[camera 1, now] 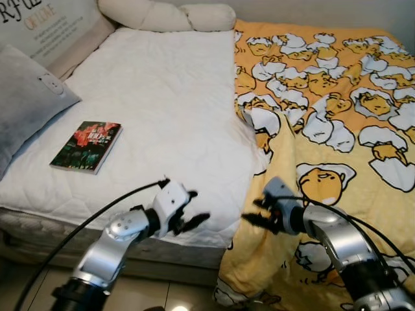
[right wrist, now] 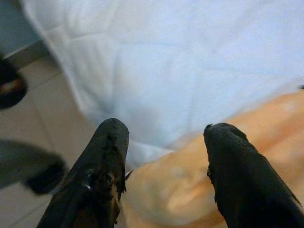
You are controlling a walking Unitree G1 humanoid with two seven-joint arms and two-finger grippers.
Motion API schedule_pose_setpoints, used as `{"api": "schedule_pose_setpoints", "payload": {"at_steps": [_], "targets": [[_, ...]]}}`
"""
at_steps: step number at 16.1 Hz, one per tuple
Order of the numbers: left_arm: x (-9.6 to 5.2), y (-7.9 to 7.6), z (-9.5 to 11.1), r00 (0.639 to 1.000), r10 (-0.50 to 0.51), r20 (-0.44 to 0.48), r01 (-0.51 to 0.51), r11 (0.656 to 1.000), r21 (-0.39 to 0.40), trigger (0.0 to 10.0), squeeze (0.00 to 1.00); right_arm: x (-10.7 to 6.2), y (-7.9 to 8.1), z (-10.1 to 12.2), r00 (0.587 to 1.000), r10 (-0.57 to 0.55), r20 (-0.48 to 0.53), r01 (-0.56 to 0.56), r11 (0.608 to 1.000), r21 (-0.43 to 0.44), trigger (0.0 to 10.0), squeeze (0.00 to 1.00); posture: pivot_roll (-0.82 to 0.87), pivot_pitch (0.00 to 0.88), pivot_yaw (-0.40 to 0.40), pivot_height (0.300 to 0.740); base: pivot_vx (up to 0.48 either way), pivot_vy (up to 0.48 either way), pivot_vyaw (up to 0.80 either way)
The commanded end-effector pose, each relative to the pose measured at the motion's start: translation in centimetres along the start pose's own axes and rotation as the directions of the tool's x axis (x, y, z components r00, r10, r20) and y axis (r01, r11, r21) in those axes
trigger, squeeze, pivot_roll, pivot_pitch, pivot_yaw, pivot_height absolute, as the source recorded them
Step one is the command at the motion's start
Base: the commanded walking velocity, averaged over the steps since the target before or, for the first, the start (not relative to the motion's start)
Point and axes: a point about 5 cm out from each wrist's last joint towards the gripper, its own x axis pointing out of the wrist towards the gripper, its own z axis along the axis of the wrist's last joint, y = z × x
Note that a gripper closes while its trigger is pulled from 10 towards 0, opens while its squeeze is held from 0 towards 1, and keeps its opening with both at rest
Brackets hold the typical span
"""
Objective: Clean up the room
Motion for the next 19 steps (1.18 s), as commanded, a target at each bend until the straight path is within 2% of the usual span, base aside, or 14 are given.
{"api": "schedule_pose_setpoints", "payload": {"at_steps": [1,2,3,4,5,6,8,11,15,16,17,19], "targets": [[0.2,0.6,0.2,0.998,0.057,0.02,-0.057,0.998,-0.014,10.0,0.0,-0.6,-0.8,0.3,0.991,-0.126,0.041,0.125,0.992,0.024,10.0,1.0,0.0,0.0,0.004,0.74,0.0,0.0,0.0],[0.5,0.7,0.3,0.994,0.105,0.038,-0.103,0.994,-0.03,10.0,0.0,-0.8,-1.3,0.4,0.967,-0.245,0.075,0.244,0.969,0.03,10.0,1.0,-0.01,0.0,0.008,0.74,0.0,0.0,0.0],[0.7,0.9,0.4,0.989,0.137,0.06,-0.134,0.99,-0.051,10.0,0.0,-0.9,-1.5,0.4,0.948,-0.303,0.097,0.299,0.953,0.057,10.0,1.0,-0.02,0.0,0.016,0.74,0.0,0.0,0.0],[0.8,1.8,0.5,0.954,0.286,0.091,-0.271,0.952,-0.143,10.0,0.0,-1.6,-1.7,0.9,0.883,-0.433,0.18,0.42,0.901,0.109,10.0,1.0,-0.04,0.0,0.024,0.74,0.0,0.0,0.0],[0.7,2.2,0.4,0.932,0.35,0.093,-0.332,0.928,-0.169,10.0,0.0,-2.0,-1.6,1.2,0.848,-0.482,0.221,0.466,0.876,0.124,10.0,1.0,-0.04,0.0,0.024,0.74,0.0,0.0,0.0],[0.2,2.4,-0.1,0.907,0.413,0.086,-0.394,0.901,-0.181,10.0,0.0,-2.7,-1.0,1.6,0.793,-0.54,0.282,0.517,0.841,0.156,10.0,1.0,-0.05,0.0,0.022,0.74,0.0,0.0,0.0],[-0.4,2.1,-0.6,0.886,0.458,0.075,-0.439,0.879,-0.188,10.0,0.0,-3.3,0.3,1.8,0.737,-0.588,0.334,0.545,0.809,0.223,10.0,1.0,-0.05,0.0,0.015,0.74,0.0,-0.216,0.0],[-1.0,2.0,-1.2,0.853,0.519,0.057,-0.499,0.841,-0.209,10.0,0.0,-3.3,1.5,1.1,0.698,-0.649,0.303,0.574,0.76,0.306,10.0,1.0,-0.05,0.0,0.013,0.74,0.0,-0.461,0.0],[-1.9,2.4,-1.5,0.813,0.581,0.024,-0.564,0.798,-0.212,10.0,0.0,-3.3,2.1,0.1,0.685,-0.681,0.259,0.578,0.724,0.376,10.0,1.0,-0.04,0.0,0.019,0.74,0.0,0.0,-0.75],[-2.2,2.7,-1.4,0.803,0.595,0.029,-0.573,0.784,-0.239,10.0,0.06,-3.5,2.1,-0.2,0.661,-0.711,0.24,0.618,0.697,0.364,10.0,1.0,-0.03,0.0,0.021,0.74,0.0,0.0,-0.75],[-2.6,3.1,-1.1,0.79,0.611,0.051,-0.588,0.778,-0.223,10.0,0.12,-3.4,2.2,-0.6,0.657,-0.723,0.217,0.621,0.681,0.388,10.0,1.0,-0.03,0.0,0.021,0.74,0.0,0.48,-0.75],[-2.9,3.4,-1.1,0.782,0.621,0.051,-0.599,0.772,-0.213,10.0,0.1,-3.3,2.1,-0.3,0.646,-0.725,0.24,0.626,0.682,0.378,10.0,1.0,-0.02,0.0,0.018,0.74,0.0,0.48,-0.75]]}}
